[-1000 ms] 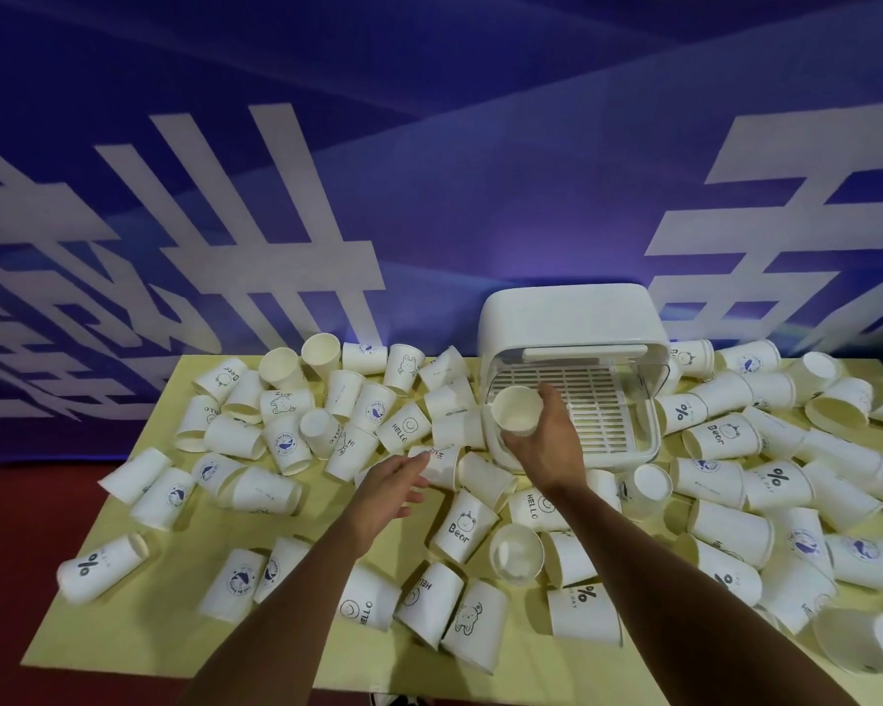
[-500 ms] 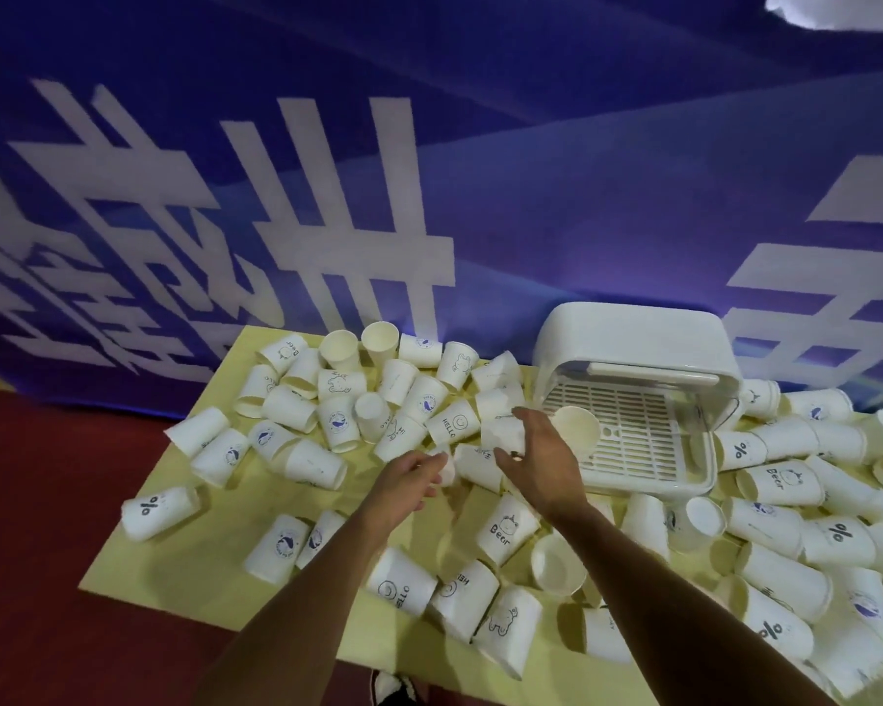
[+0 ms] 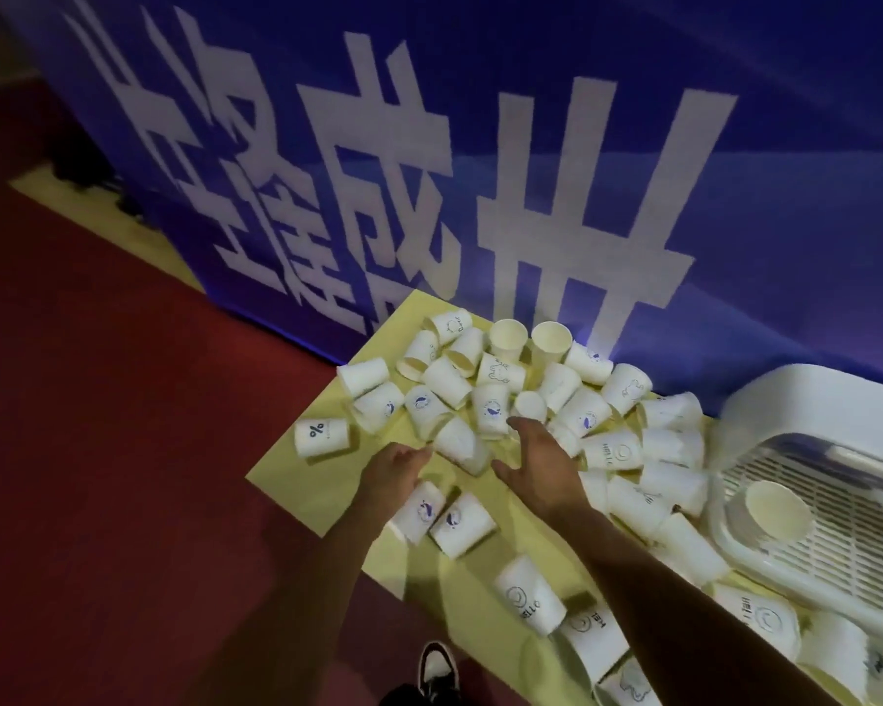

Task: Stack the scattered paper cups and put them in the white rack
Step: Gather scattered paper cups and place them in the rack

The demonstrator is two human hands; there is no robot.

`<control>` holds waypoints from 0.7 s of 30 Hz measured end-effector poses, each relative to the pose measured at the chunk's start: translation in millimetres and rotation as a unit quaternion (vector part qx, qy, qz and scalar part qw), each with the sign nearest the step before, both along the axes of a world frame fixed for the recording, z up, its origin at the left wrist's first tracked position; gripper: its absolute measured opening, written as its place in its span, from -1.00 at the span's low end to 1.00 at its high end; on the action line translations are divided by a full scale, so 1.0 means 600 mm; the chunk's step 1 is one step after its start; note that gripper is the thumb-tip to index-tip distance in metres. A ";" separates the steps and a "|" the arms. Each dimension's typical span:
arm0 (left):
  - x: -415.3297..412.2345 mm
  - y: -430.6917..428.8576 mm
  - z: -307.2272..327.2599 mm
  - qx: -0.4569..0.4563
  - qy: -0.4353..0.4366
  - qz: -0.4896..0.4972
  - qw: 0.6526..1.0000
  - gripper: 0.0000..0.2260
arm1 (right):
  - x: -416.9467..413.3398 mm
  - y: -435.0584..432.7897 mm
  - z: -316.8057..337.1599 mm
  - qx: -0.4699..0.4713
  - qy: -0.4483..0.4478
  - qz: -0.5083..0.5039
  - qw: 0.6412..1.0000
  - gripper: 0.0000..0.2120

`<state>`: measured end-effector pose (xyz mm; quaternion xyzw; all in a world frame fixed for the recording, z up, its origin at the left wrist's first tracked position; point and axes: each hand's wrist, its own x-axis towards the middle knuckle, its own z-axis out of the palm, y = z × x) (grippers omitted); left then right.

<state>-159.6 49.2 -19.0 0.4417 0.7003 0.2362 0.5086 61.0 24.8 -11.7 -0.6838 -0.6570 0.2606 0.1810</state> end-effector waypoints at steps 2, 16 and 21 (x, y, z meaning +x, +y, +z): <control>-0.040 0.007 -0.003 0.001 0.021 0.030 0.999 -0.77 | -0.039 0.022 -0.003 -0.003 0.000 0.025 1.000 -0.36; -0.214 0.082 -0.044 0.177 0.218 0.077 0.957 -0.68 | -0.230 0.165 -0.037 -0.033 -0.082 0.169 0.982 -0.32; -0.229 0.122 -0.066 0.140 0.301 -0.013 0.943 -0.57 | -0.271 0.214 -0.055 -0.026 -0.124 0.218 0.968 -0.26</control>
